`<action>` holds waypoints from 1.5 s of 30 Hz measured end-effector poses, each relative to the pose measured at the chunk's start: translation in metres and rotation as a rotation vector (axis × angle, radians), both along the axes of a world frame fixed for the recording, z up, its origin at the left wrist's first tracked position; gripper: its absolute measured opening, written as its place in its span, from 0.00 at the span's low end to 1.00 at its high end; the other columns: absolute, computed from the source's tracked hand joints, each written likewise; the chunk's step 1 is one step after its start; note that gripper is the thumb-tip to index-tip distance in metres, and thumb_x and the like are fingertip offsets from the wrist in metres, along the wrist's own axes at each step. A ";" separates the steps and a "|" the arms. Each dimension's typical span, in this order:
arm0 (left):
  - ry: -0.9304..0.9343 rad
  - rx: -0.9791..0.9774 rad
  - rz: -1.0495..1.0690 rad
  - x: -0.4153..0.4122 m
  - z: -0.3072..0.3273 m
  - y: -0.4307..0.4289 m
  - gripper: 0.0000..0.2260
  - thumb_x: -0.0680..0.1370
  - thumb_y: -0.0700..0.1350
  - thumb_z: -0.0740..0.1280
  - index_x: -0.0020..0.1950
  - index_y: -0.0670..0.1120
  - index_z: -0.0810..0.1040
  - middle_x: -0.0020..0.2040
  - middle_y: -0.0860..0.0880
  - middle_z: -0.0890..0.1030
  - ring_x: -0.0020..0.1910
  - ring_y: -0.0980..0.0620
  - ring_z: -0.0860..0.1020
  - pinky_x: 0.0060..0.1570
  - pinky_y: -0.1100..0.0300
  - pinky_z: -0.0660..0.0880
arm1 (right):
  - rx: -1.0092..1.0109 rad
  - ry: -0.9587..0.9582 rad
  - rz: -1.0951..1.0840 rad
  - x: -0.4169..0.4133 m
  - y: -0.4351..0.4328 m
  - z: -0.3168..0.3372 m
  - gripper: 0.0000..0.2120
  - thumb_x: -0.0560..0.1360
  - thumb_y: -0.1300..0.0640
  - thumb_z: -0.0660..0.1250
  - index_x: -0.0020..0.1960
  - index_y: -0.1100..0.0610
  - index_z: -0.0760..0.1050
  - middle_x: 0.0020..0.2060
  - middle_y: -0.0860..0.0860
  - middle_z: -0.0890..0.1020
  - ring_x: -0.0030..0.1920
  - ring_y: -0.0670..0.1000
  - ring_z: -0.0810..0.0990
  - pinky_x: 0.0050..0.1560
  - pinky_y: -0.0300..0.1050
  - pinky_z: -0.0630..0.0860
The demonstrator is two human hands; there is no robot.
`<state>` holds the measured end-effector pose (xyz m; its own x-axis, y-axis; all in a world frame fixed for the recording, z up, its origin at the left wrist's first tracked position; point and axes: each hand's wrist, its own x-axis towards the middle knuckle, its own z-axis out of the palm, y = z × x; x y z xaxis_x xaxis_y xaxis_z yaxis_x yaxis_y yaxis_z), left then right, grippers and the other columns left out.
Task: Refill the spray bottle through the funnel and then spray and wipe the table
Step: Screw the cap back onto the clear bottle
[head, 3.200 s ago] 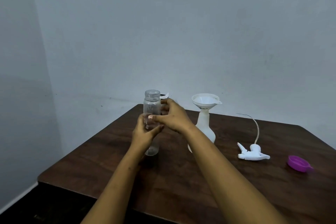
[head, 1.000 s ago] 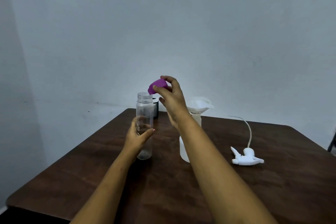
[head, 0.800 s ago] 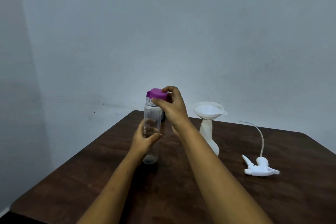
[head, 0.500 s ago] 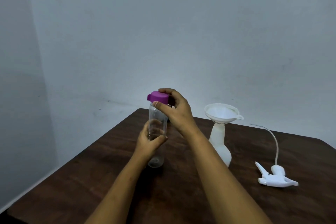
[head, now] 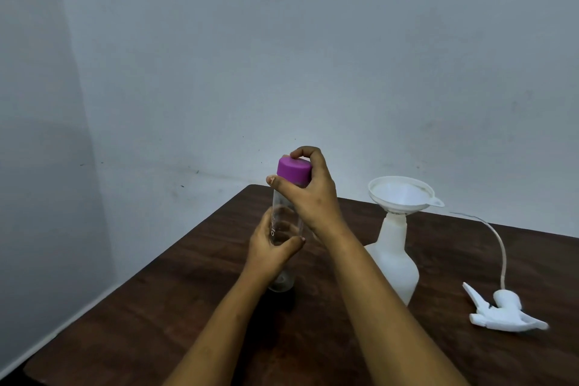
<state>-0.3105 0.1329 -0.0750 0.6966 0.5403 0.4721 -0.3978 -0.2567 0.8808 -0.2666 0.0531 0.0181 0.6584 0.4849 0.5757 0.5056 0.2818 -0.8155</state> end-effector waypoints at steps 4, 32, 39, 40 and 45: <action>0.010 0.014 -0.002 -0.002 0.001 -0.001 0.21 0.63 0.44 0.72 0.53 0.56 0.74 0.43 0.46 0.81 0.43 0.51 0.81 0.47 0.52 0.80 | 0.028 0.029 0.036 0.001 -0.003 0.000 0.23 0.67 0.57 0.77 0.55 0.49 0.70 0.50 0.45 0.75 0.47 0.47 0.76 0.44 0.42 0.79; -0.011 0.060 0.027 -0.003 0.001 -0.006 0.21 0.61 0.50 0.72 0.52 0.63 0.74 0.42 0.51 0.81 0.42 0.56 0.81 0.45 0.58 0.80 | -0.108 -0.263 -0.185 -0.006 -0.012 0.010 0.20 0.64 0.51 0.79 0.53 0.50 0.78 0.54 0.48 0.73 0.54 0.46 0.74 0.46 0.29 0.74; -0.041 0.052 0.068 -0.007 0.004 -0.011 0.23 0.64 0.43 0.70 0.55 0.61 0.70 0.45 0.56 0.80 0.41 0.66 0.80 0.40 0.71 0.75 | -0.254 -0.406 -0.442 -0.008 -0.012 0.010 0.32 0.63 0.41 0.76 0.60 0.55 0.75 0.53 0.49 0.67 0.55 0.47 0.66 0.52 0.38 0.72; -0.038 0.051 0.074 -0.006 0.003 -0.010 0.24 0.65 0.43 0.70 0.56 0.61 0.69 0.46 0.57 0.80 0.42 0.67 0.80 0.40 0.72 0.75 | -0.263 -0.396 -0.436 -0.008 -0.012 0.009 0.33 0.62 0.41 0.77 0.61 0.55 0.74 0.54 0.49 0.67 0.55 0.47 0.66 0.52 0.38 0.71; -0.013 0.059 0.078 -0.005 0.000 -0.007 0.28 0.65 0.45 0.73 0.62 0.60 0.67 0.54 0.53 0.80 0.51 0.60 0.81 0.45 0.68 0.77 | -0.174 -0.257 -0.234 -0.008 -0.008 0.000 0.36 0.65 0.53 0.78 0.69 0.52 0.67 0.64 0.49 0.69 0.61 0.48 0.70 0.58 0.36 0.70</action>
<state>-0.3153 0.1261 -0.0747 0.6475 0.5633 0.5133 -0.3857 -0.3387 0.8582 -0.2750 0.0446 0.0186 0.6082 0.4436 0.6582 0.7336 0.0027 -0.6796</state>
